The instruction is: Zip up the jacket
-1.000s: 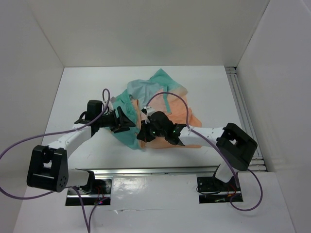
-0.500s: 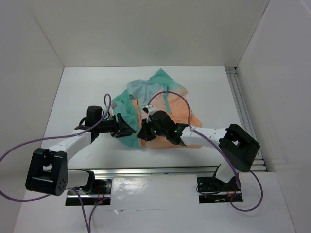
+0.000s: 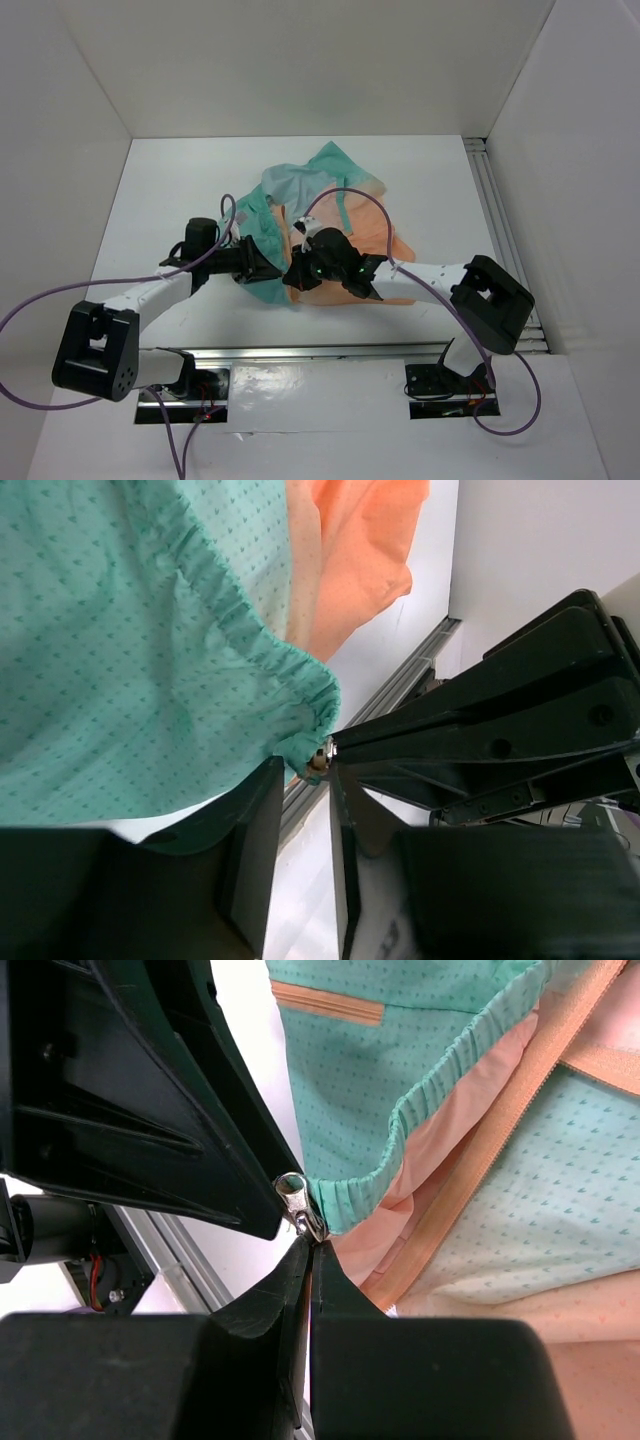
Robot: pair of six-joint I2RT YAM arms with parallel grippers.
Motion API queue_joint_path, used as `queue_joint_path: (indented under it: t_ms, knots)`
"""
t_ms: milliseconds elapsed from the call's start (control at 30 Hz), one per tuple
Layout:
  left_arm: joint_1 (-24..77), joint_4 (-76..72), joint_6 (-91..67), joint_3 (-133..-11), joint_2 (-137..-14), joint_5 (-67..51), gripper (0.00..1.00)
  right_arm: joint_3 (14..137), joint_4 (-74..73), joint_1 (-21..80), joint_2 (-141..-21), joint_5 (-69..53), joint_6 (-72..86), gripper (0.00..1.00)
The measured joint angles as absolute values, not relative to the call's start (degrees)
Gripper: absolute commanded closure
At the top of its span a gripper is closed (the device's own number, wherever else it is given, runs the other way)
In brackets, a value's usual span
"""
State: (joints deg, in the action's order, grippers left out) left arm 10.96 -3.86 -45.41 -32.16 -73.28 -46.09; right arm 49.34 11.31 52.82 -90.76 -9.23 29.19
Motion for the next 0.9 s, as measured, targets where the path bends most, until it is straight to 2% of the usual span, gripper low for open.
queue_joint_path:
  t_ms: [133,167,233,467,533,567,633,667,800,900]
  knots:
    - [11.35,-3.88,-45.58,-32.64,-73.89,-45.69,0.84,49.34,11.25,52.82,-90.76,-9.15,29.19,1.0]
    - [11.35,-3.84,-45.67,-32.8,-73.93,-45.6,0.92,49.34,11.25,52.73,-90.76,-9.15,29.19,1.0]
    - [11.4,-3.55,-45.52,-33.28,-74.02,-45.28,0.99,49.34,11.29,52.62,-90.76,-8.99,29.21,1.0]
    - [11.46,-1.93,-45.47,-34.33,-74.08,-44.77,1.0,49.34,11.6,52.6,-90.76,-8.8,29.41,1.0]
    - [11.46,-1.61,-45.47,-34.48,-74.08,-44.73,1.0,49.34,11.57,52.58,-90.76,-8.8,29.56,0.89]
    - [11.46,-1.5,-45.41,-34.57,-74.08,-44.71,1.0,49.34,11.55,52.58,-90.74,-8.78,29.67,0.73]
    - [11.46,-1.28,-45.3,-35.0,-74.13,-44.71,1.0,49.34,10.83,52.58,-90.41,-8.69,29.93,0.5]
    - [11.46,-1.28,-45.17,-35.42,-74.22,-44.77,1.0,49.34,9.96,52.58,-89.93,-8.49,29.76,0.47]
    - [11.46,-1.52,-44.66,-38.04,-75.57,-46.09,1.0,49.17,5.76,52.18,-84.93,-6.74,29.19,0.47]
    - [11.46,-1.74,-43.62,-40.73,-77.1,-48.47,1.0,48.82,2.44,50.65,-77.73,-5.17,29.06,0.54]
